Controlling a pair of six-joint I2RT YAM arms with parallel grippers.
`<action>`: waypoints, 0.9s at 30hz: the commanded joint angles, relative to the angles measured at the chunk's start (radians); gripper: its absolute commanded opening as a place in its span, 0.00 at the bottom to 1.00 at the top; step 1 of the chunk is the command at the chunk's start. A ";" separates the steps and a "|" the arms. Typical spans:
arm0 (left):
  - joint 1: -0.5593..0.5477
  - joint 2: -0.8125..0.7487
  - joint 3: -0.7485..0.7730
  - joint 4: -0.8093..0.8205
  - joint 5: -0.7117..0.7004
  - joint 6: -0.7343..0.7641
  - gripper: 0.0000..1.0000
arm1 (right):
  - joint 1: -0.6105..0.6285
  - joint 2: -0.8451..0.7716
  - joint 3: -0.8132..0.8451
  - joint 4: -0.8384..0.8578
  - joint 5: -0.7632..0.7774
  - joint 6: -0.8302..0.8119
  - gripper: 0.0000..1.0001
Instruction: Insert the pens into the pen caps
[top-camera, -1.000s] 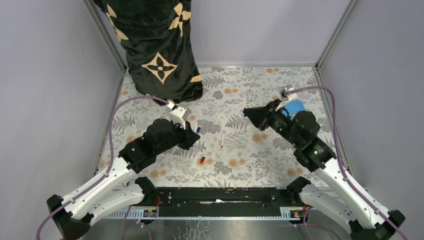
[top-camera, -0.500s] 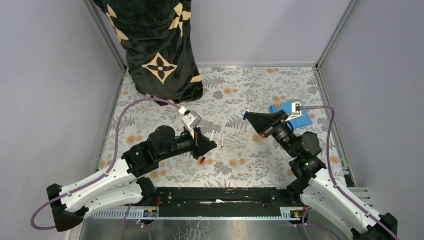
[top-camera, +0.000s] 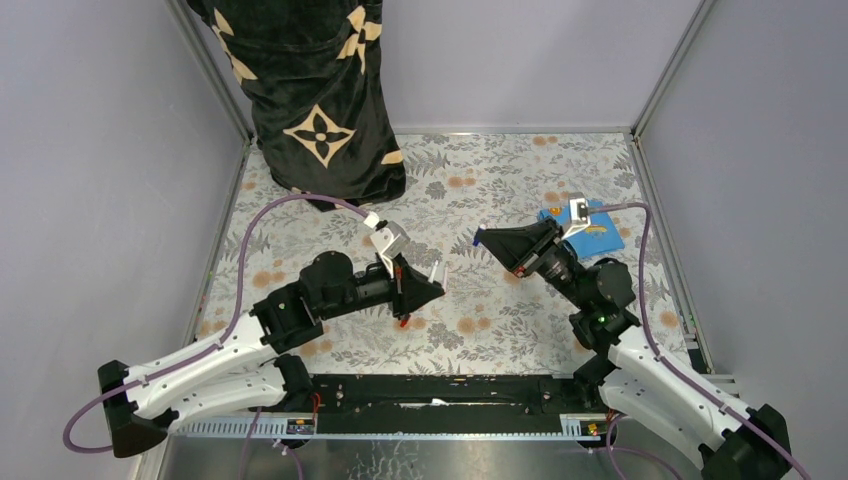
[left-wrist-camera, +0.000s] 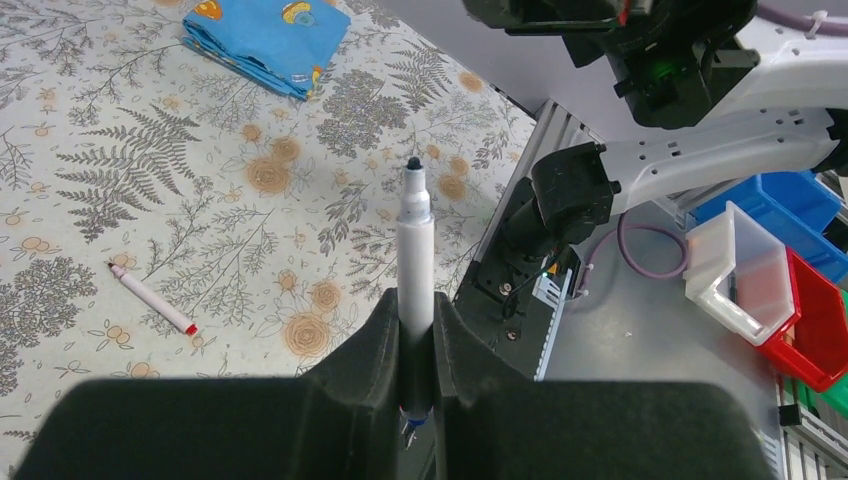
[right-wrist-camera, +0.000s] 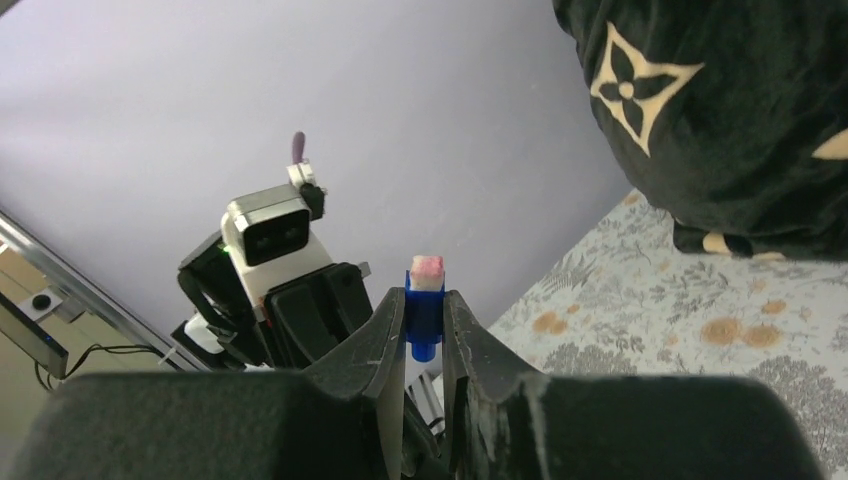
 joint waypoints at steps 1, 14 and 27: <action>-0.006 -0.005 0.018 0.006 -0.002 0.034 0.00 | 0.035 0.021 0.096 -0.034 -0.044 -0.049 0.00; -0.006 -0.102 0.021 -0.131 -0.045 0.053 0.00 | 0.365 0.065 0.139 -0.046 0.429 -0.260 0.00; -0.006 -0.087 0.033 -0.122 -0.013 0.067 0.00 | 0.406 0.228 0.172 0.183 0.353 -0.175 0.00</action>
